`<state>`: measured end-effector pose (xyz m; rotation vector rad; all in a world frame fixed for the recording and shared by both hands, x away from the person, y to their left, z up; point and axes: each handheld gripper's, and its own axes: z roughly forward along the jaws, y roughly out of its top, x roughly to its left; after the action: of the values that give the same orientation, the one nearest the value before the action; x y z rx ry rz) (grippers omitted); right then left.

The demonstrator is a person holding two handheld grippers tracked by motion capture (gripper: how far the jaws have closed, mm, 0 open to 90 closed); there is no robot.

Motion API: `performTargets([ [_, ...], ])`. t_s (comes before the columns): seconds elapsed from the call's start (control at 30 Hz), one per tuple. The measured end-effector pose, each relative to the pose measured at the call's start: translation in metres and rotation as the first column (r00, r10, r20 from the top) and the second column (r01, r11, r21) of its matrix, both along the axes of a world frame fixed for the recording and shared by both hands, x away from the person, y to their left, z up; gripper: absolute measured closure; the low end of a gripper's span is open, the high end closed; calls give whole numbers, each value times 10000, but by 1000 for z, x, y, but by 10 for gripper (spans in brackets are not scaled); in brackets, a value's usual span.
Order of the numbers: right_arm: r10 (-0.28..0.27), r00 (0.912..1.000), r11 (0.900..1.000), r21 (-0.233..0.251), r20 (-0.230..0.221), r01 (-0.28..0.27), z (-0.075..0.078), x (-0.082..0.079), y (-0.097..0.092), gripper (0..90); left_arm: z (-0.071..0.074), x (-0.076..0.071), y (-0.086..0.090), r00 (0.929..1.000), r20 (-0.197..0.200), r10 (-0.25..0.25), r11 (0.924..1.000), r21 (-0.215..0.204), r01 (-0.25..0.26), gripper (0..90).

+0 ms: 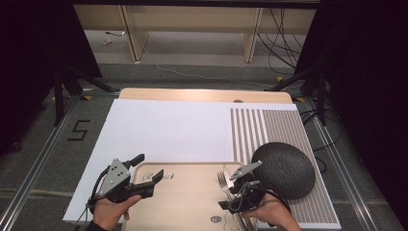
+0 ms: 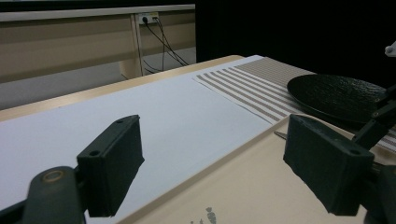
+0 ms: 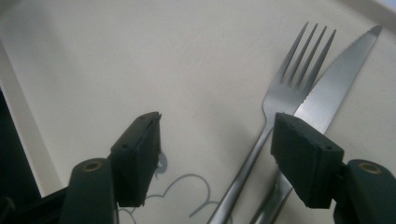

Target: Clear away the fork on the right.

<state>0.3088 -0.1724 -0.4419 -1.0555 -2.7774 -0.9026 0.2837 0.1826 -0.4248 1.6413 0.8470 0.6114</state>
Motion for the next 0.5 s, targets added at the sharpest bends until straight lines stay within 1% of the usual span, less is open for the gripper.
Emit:
performTargets([
  [0.13, -182, 9998, 9995, 248, -47, 183, 2, 1, -3, 294, 0, 0, 0, 10000, 2, 0, 10000, 6, 0, 189],
  [0.2, -137, 9999, 9991, 402, -58, 139, 4, 1, -4, 259, 0, 0, 0, 10000, -6, -10, 10000, 11, 10, 188],
  [0.3, -208, 9998, 9969, 765, 75, 201, 8, 0, -5, 228, 0, 0, 0, 10000, -4, -11, 10000, 4, 11, 188],
  [0.33, -298, 9993, 9945, 1009, 230, 273, 11, 0, -7, 214, 0, 0, 0, 10000, -2, -6, 10000, 2, 6, 188],
  [0.4, -314, 9991, 9935, 1102, 283, 281, 12, 0, -7, 207, 0, 0, 0, 10000, -2, -7, 10000, 11, 7, 189],
  [0.5, -461, 9982, 9893, 1406, 392, 402, 15, 0, -10, 186, 0, 0, 0, 10000, 4, -4, 10000, 8, 4, 189],
])
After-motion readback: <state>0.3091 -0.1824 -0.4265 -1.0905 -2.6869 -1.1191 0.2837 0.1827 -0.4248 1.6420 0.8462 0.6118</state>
